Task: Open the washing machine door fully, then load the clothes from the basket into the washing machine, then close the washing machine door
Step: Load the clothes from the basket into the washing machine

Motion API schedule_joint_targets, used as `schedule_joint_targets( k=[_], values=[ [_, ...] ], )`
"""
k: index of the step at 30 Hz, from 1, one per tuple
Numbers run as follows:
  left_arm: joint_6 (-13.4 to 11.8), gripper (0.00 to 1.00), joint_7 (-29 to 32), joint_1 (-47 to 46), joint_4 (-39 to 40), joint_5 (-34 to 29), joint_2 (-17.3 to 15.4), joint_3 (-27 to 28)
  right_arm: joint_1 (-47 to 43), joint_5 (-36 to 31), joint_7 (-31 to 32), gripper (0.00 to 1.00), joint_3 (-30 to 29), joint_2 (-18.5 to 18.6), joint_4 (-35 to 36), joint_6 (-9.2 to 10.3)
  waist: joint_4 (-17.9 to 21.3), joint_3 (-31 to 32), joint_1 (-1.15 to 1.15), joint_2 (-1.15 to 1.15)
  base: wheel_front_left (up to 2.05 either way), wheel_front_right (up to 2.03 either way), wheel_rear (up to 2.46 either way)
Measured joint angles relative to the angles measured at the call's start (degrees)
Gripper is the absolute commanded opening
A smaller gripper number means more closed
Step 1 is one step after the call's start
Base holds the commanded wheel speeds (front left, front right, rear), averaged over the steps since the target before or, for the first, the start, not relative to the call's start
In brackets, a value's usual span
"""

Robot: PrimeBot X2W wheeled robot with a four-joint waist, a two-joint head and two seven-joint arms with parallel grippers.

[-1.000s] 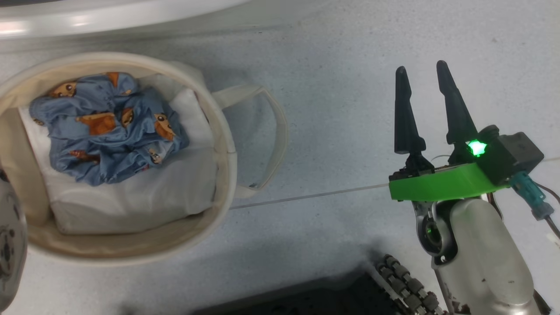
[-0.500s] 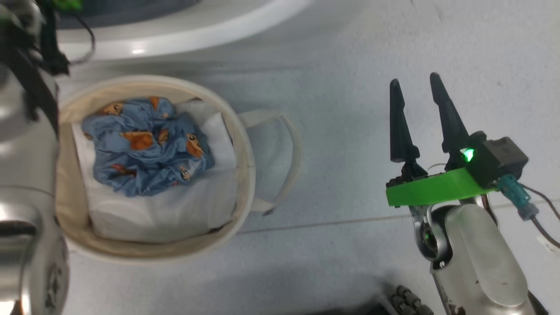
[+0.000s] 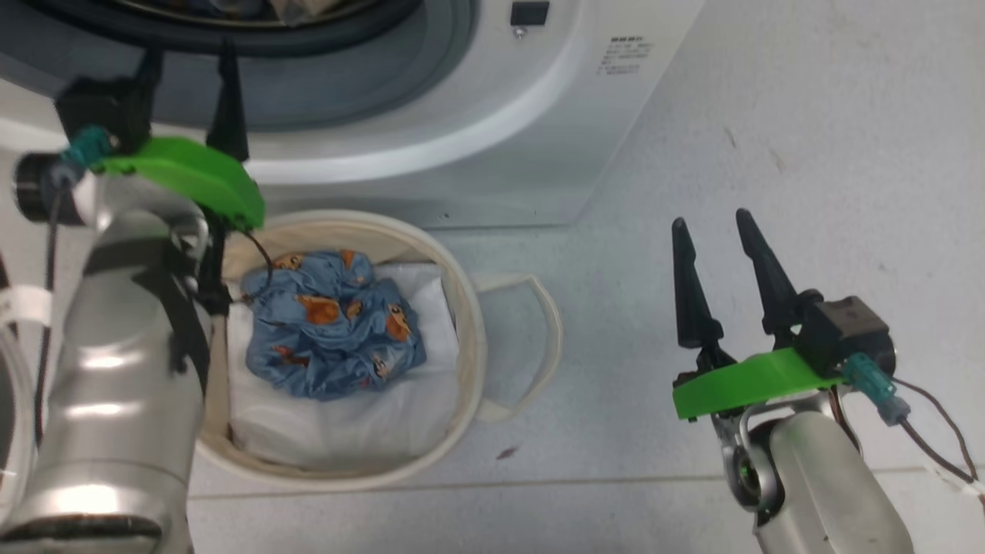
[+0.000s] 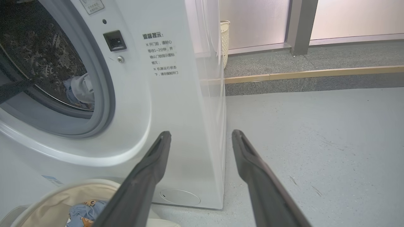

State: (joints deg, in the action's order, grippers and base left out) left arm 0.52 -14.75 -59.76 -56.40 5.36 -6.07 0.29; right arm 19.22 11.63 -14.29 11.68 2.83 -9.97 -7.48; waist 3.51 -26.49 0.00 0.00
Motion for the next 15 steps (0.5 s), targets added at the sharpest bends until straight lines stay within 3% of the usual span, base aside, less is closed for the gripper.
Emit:
schedule_joint_targets(
  k=[15],
  values=[
    [2.0,1.00,0.0,23.4,11.8,1.1,3.5,-1.9,-7.3,1.7,0.0,1.00,0.8,0.0,-1.4,0.00,-2.2,14.1,0.00,0.00,0.00,0.00,0.00]
  ],
)
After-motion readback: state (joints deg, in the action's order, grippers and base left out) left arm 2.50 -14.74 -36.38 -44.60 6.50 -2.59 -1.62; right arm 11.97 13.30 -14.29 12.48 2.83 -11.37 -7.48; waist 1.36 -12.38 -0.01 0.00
